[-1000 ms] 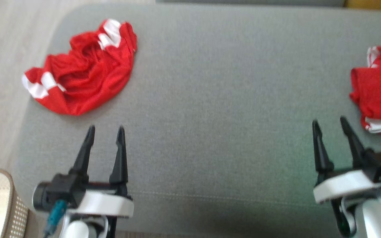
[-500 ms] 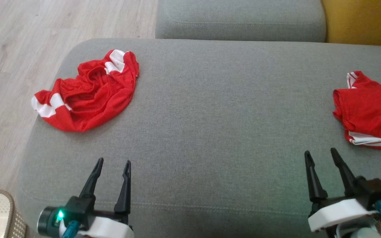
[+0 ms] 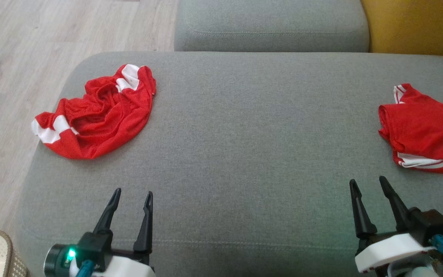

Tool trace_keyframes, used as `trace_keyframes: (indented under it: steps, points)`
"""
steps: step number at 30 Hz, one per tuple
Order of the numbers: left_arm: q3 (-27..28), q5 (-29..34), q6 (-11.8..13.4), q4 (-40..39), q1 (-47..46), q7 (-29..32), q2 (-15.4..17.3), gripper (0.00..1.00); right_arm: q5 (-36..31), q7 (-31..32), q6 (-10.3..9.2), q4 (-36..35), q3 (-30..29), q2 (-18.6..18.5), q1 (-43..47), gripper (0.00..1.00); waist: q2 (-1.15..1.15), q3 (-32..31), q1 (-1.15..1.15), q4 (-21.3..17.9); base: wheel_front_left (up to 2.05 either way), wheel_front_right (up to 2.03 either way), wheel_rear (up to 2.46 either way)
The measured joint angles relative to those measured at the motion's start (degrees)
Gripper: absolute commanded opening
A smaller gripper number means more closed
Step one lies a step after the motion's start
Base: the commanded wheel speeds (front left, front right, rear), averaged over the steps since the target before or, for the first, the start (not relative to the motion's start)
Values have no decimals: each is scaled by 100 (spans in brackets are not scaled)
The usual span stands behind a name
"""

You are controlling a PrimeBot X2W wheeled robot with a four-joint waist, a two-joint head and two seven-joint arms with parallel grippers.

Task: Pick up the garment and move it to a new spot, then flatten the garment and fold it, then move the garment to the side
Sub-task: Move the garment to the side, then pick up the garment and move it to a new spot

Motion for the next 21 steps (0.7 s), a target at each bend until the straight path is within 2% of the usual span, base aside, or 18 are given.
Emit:
trace_keyframes:
  steps: [21]
  points:
    - [-42,1,8,53,8,0,4,100,0,0,0,0,-10,0,136,100,0,-14,0,29,0,0,0]
